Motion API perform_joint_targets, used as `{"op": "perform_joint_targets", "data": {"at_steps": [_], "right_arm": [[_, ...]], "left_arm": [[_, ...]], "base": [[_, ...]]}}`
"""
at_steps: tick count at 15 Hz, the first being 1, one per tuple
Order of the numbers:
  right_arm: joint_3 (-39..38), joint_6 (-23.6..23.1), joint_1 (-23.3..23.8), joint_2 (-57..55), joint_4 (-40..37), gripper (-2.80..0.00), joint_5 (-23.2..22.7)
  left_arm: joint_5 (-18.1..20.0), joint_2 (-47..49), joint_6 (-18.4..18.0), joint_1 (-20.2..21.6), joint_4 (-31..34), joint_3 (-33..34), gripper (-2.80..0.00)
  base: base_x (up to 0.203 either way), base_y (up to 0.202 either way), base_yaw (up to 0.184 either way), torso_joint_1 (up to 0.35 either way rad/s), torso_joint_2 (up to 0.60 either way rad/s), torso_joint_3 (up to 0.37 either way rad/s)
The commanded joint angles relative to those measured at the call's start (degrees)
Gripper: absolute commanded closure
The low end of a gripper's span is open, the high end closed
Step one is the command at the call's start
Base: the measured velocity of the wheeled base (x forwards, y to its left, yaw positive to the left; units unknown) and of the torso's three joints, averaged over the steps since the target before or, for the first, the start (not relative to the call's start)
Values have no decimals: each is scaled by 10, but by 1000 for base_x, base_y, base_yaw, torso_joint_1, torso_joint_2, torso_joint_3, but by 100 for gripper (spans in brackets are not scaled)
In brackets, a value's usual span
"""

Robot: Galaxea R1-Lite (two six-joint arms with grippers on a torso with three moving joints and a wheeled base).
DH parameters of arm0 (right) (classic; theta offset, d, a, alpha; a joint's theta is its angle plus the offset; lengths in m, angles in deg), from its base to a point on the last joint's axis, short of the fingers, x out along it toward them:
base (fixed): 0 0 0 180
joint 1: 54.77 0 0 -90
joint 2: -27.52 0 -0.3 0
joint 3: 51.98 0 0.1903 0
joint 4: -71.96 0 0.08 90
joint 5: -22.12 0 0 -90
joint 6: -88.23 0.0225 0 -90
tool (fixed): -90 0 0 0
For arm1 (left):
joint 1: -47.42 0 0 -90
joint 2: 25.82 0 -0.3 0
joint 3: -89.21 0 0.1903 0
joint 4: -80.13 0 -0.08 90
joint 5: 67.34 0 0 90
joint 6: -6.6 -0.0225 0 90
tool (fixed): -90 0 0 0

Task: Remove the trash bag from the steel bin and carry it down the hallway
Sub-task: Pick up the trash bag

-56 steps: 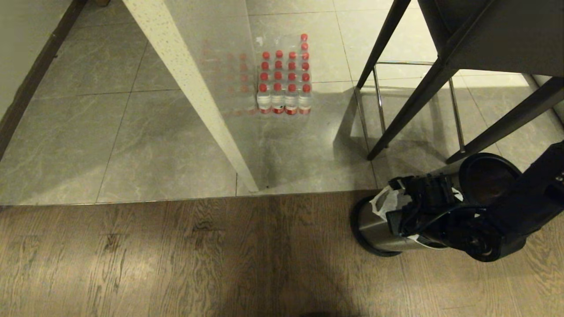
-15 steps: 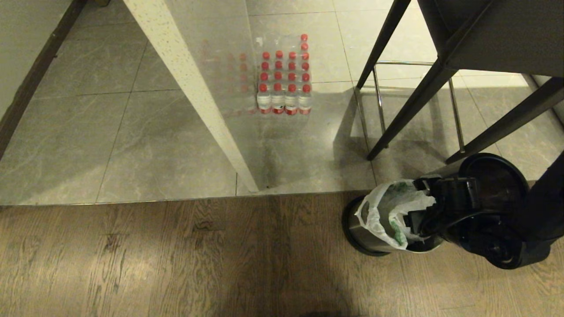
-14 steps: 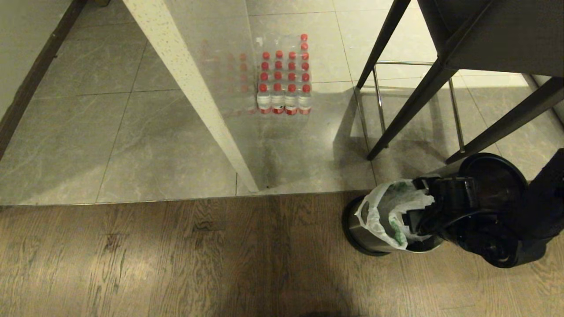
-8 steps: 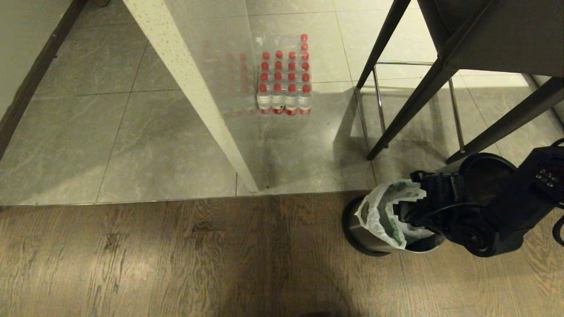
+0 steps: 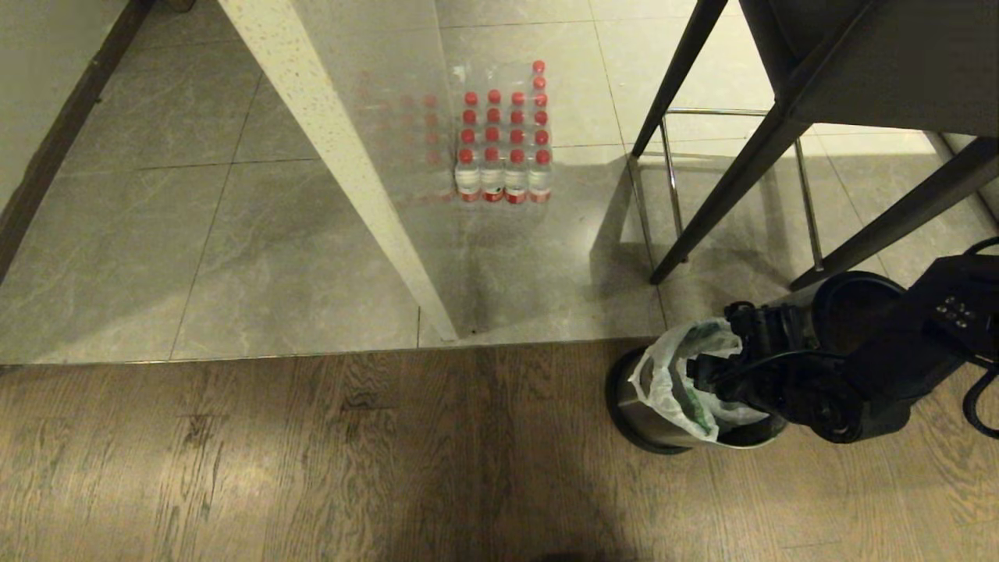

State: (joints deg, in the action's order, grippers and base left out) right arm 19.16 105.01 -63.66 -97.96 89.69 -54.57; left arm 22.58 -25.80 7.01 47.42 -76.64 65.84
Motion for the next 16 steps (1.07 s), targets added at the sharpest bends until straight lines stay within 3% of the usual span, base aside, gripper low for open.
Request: {"op": "perform_joint_targets", "data": {"at_steps": [1, 8, 16], "right_arm": [[13, 2, -2, -14, 1, -280, 2], [36, 6, -6, -8, -51, -280, 2], [72, -47, -6, -77, -21, -280, 30]], "left_arm": [[0, 1, 0, 0, 0, 0, 0], [0, 1, 0, 0, 0, 0, 0], [0, 1, 0, 0, 0, 1, 0]], "base": [[0, 0, 0, 0, 0, 0], [0, 0, 0, 0, 0, 0], [0, 0, 0, 0, 0, 0]]}}
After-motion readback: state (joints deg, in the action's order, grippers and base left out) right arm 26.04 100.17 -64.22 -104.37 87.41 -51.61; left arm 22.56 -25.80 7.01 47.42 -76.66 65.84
